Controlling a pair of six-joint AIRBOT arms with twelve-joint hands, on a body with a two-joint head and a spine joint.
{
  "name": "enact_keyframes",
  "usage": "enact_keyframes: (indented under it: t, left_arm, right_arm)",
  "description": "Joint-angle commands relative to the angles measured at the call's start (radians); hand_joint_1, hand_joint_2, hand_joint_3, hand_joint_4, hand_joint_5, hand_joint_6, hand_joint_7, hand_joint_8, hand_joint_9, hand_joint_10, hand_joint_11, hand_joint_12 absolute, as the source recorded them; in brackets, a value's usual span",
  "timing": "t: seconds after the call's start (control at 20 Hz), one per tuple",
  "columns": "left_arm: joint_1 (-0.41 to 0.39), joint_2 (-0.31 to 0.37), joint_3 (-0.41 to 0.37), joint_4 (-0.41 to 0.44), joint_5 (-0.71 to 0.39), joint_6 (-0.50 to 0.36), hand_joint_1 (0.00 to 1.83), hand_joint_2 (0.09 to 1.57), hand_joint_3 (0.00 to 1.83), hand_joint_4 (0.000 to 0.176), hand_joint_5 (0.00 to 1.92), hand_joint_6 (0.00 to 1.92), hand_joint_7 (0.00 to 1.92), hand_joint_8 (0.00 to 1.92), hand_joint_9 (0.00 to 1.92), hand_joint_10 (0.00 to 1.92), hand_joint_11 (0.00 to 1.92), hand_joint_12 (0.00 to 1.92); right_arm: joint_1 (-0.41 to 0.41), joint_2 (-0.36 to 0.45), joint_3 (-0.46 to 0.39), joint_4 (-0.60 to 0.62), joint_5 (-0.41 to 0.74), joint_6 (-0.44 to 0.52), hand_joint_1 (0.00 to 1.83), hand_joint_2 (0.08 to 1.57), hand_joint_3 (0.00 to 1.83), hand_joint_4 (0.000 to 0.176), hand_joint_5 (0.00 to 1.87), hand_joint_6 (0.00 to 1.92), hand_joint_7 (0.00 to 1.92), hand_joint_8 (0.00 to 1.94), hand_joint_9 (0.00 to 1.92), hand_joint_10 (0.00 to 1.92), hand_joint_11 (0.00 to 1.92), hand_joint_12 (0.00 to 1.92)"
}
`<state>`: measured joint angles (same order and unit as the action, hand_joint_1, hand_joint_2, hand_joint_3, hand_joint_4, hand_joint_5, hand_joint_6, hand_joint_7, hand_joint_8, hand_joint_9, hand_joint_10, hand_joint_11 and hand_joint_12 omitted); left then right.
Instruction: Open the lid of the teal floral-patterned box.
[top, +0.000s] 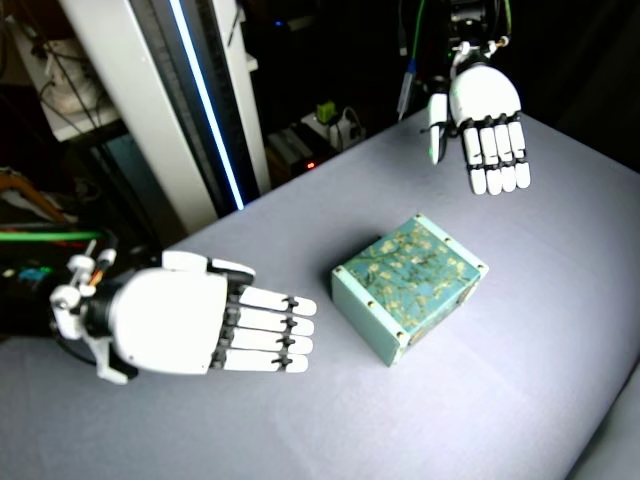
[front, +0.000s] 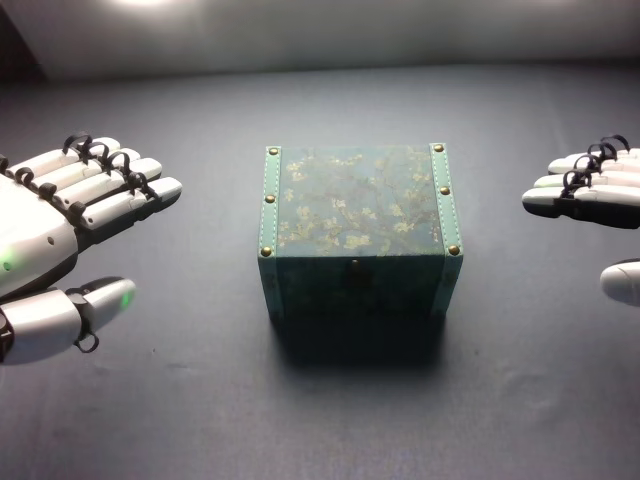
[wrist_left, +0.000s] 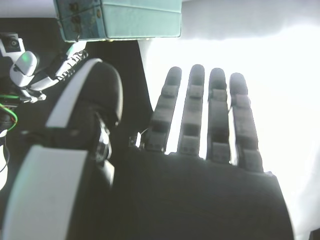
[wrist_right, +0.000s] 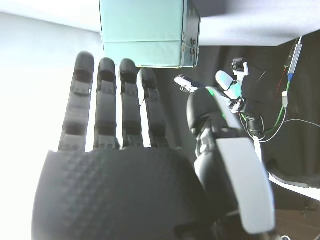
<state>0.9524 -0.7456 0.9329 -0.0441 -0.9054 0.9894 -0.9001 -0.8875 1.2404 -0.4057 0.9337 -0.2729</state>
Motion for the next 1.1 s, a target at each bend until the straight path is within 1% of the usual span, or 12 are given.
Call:
enact_keyframes:
  t: [0.0,0.15,0.25,0.35,0.4,0.45,0.6,0.75,0.85,0.9,0.95,1.05]
  left_arm:
    - [-0.010,-0.001,0.002,-0.012,-0.109,-0.001,0.00,1.57,0.08,0.000,0.05,0.00,0.00,0.00,0.00,0.00,0.00,0.00]
    - [-0.014,-0.007,0.005,-0.005,-0.082,-0.001,0.00,1.57,0.10,0.000,0.09,0.02,0.05,0.02,0.04,0.01,0.03,0.01]
    - [-0.021,-0.018,0.014,-0.002,-0.044,-0.001,0.00,1.57,0.11,0.000,0.12,0.01,0.09,0.01,0.08,0.01,0.05,0.02]
    - [-0.031,-0.029,0.023,0.011,-0.007,-0.001,0.00,1.57,0.05,0.000,0.08,0.00,0.05,0.00,0.05,0.00,0.03,0.01]
    - [-0.040,-0.035,0.025,0.030,0.021,-0.001,0.00,1.57,0.05,0.000,0.07,0.00,0.05,0.00,0.05,0.00,0.03,0.02]
    - [-0.052,-0.040,0.029,0.049,0.047,-0.002,0.00,1.57,0.06,0.000,0.08,0.00,0.06,0.01,0.06,0.00,0.04,0.02]
    - [-0.100,-0.072,0.049,0.114,0.126,-0.020,0.00,1.57,0.09,0.000,0.10,0.00,0.11,0.00,0.13,0.01,0.10,0.04]
    - [-0.134,-0.112,0.087,0.175,0.166,-0.094,0.00,1.57,0.06,0.000,0.04,0.00,0.02,0.00,0.05,0.00,0.04,0.01]
    - [-0.146,-0.123,0.094,0.188,0.181,-0.098,0.00,1.55,0.04,0.000,0.02,0.00,0.01,0.00,0.02,0.00,0.03,0.01]
    - [-0.151,-0.127,0.097,0.195,0.190,-0.098,0.00,1.55,0.03,0.000,0.01,0.00,0.00,0.00,0.01,0.00,0.02,0.00]
    - [-0.156,-0.131,0.099,0.201,0.196,-0.098,0.00,1.55,0.04,0.000,0.01,0.00,0.00,0.00,0.01,0.00,0.02,0.01]
    - [-0.164,-0.136,0.100,0.212,0.203,-0.098,0.00,1.57,0.04,0.000,0.03,0.01,0.01,0.00,0.01,0.00,0.03,0.01]
  right_arm:
    - [0.014,0.001,0.005,0.038,0.098,0.008,0.00,1.45,0.02,0.000,0.11,0.01,0.09,0.01,0.03,0.01,0.00,0.17]
    - [0.015,-0.008,0.009,0.024,0.090,0.015,0.00,1.46,0.00,0.000,0.15,0.00,0.13,0.01,0.06,0.00,0.00,0.20]
    - [0.020,-0.019,0.015,0.003,0.076,0.030,0.00,1.46,0.00,0.000,0.18,0.00,0.17,0.00,0.09,0.00,0.00,0.33]
    - [0.028,-0.033,0.025,-0.033,0.051,0.052,0.00,1.49,0.00,0.000,0.19,0.00,0.19,0.00,0.13,0.00,0.00,0.43]
    - [0.036,-0.041,0.031,-0.056,0.034,0.064,0.00,1.49,0.00,0.000,0.19,0.00,0.18,0.00,0.13,0.00,0.00,0.44]
    - [0.044,-0.045,0.034,-0.070,0.023,0.069,0.00,1.47,0.00,0.000,0.16,0.00,0.15,0.00,0.10,0.00,0.00,0.38]
    - [0.062,-0.050,0.037,-0.096,0.005,0.070,0.00,1.46,0.00,0.000,0.15,0.00,0.14,0.00,0.07,0.00,0.00,0.31]
    - [0.071,-0.056,0.039,-0.121,-0.007,0.080,0.00,1.45,0.00,0.000,0.19,0.00,0.17,0.00,0.16,0.00,0.00,0.58]
    - [0.078,-0.067,0.046,-0.141,-0.011,0.096,0.00,1.44,0.00,0.000,0.19,0.00,0.17,0.00,0.12,0.00,0.00,0.50]
    - [0.084,-0.075,0.050,-0.155,-0.015,0.105,0.00,1.46,0.00,0.000,0.20,0.00,0.19,0.00,0.16,0.01,0.00,0.52]
    - [0.092,-0.083,0.054,-0.170,-0.020,0.113,0.00,1.48,0.01,0.000,0.20,0.00,0.19,0.00,0.19,0.02,0.00,0.47]
    - [0.110,-0.095,0.057,-0.200,-0.029,0.122,0.00,1.49,0.01,0.000,0.15,0.00,0.14,0.00,0.14,0.00,0.00,0.37]
